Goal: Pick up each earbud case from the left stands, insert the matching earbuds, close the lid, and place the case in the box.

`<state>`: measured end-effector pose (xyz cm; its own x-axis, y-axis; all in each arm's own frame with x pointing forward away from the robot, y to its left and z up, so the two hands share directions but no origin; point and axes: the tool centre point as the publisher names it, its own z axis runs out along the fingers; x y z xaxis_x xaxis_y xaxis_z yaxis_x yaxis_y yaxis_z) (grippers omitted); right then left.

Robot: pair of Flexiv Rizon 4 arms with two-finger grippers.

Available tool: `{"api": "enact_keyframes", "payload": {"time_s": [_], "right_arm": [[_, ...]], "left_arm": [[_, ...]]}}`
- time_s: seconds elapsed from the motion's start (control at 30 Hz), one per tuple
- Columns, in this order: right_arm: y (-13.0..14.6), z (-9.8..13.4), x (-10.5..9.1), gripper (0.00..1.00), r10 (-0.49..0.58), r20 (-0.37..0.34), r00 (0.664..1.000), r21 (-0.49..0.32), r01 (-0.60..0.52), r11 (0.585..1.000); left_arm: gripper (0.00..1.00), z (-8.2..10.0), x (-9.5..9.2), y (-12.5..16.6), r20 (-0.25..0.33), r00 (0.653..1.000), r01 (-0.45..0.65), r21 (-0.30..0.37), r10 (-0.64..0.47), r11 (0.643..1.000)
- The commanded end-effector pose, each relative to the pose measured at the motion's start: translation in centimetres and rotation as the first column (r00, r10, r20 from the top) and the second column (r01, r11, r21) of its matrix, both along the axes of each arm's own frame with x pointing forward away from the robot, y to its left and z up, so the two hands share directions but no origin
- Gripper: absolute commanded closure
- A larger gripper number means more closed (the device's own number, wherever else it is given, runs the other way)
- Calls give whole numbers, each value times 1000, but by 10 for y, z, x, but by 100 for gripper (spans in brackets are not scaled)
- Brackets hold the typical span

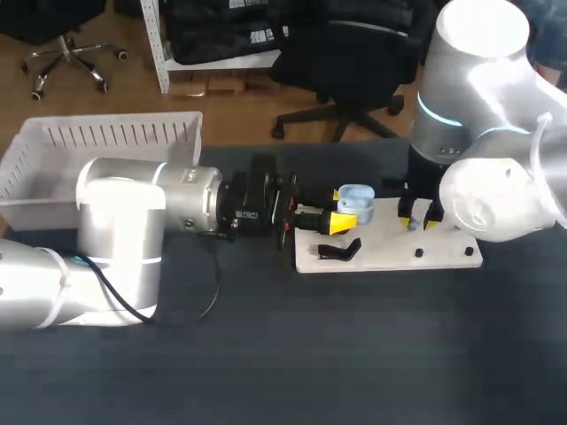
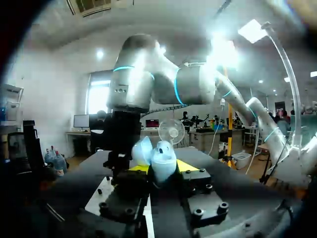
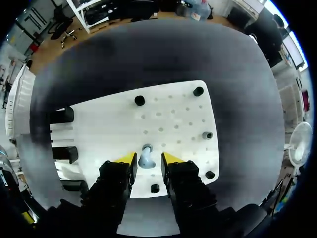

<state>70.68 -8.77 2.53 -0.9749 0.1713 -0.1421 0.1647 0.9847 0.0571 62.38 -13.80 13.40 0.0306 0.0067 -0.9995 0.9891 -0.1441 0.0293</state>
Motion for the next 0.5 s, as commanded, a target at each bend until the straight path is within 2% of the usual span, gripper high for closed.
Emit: {"api": "enact_keyframes", "payload": {"time_s": [0.03, 0.17, 0.27, 0.33, 0.4, 0.5], "right_arm": [[1, -2, 0, 72, -3, 1, 1000, -5, 3, 1000], [0, -2, 1, 73, -13, 3, 1000, 1, 13, 1000], [0, -2, 1, 77, -15, 4, 1000, 4, 15, 1000], [1, -2, 1, 85, -14, 4, 1000, 3, 14, 1000], [1, -2, 1, 100, -13, 4, 1000, 2, 13, 1000], [2, -1, 1, 100, -14, 4, 1000, 3, 14, 1000]], "left_arm": [[100, -1, 1, -1, 0, 1000, 0, -1, 0, 1000], [100, -1, 1, -1, 0, 1000, 0, -1, 0, 1000], [100, -1, 1, -1, 0, 1000, 0, -1, 0, 1000], [100, -1, 1, -1, 0, 1000, 0, -1, 0, 1000], [100, -1, 1, -1, 0, 1000, 0, -1, 0, 1000], [100, -1, 1, -1, 0, 1000, 0, -1, 0, 1000]]}}
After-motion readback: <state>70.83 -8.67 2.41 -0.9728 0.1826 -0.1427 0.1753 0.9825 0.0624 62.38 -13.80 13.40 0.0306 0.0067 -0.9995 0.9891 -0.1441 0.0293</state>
